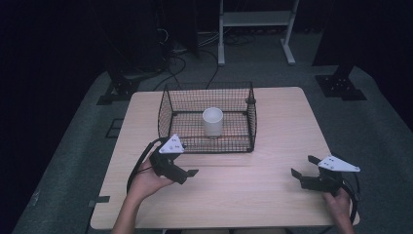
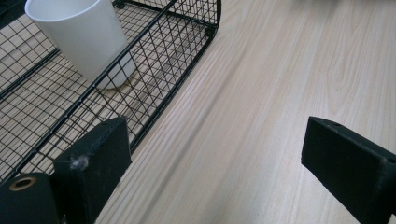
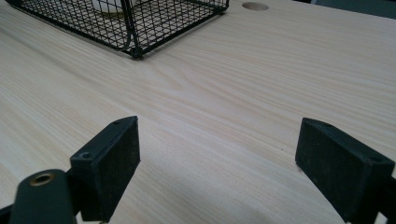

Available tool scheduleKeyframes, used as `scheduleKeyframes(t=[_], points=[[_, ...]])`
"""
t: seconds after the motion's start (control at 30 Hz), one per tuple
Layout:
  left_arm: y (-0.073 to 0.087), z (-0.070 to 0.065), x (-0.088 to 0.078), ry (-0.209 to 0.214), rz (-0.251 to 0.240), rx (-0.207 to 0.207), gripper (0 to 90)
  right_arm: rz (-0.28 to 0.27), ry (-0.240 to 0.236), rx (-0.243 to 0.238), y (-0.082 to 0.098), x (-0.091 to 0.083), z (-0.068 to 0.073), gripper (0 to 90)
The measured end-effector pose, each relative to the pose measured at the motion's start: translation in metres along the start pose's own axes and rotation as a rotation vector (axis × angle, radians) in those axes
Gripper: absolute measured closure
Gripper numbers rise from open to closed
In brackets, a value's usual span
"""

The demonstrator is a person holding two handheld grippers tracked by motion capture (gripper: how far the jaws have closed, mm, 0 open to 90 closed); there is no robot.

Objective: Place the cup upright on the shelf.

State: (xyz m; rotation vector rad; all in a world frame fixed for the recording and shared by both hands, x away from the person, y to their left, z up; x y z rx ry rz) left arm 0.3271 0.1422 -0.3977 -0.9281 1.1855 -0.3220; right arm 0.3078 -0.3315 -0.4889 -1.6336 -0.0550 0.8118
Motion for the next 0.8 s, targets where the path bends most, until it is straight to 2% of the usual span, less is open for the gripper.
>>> scheduleKeyframes(t=[0.4,0.57,0.63,0.73,0.8], points=[[0.017,-0.002,-0.007,-0.008,-0.003,-0.022,7.4,0.001,0.004,-0.001,0.000,0.000,0.000,13.1],[0.030,-0.005,-0.009,-0.019,-0.012,-0.052,7.4,0.003,0.004,-0.006,0.000,0.000,0.000,13.1],[0.033,-0.007,-0.009,-0.023,-0.010,-0.051,7.4,0.002,0.003,-0.006,0.000,0.000,0.000,13.1],[0.046,-0.015,-0.009,-0.044,-0.042,-0.084,7.3,0.003,0.003,-0.007,0.000,0.000,0.001,13.1],[0.054,-0.022,-0.010,-0.059,-0.096,-0.101,7.4,0.003,-0.001,-0.013,0.000,0.000,0.001,13.1]])
Point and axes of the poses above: each handheld gripper's, and its own axes: x roughly forward along the jaws, y roughly out of its underside, z roughly to its left, the point moved 2 cm from there along x, roughly forward along the jaws, and after that the axes turned 1 degree about x, right-handed, at the moved point
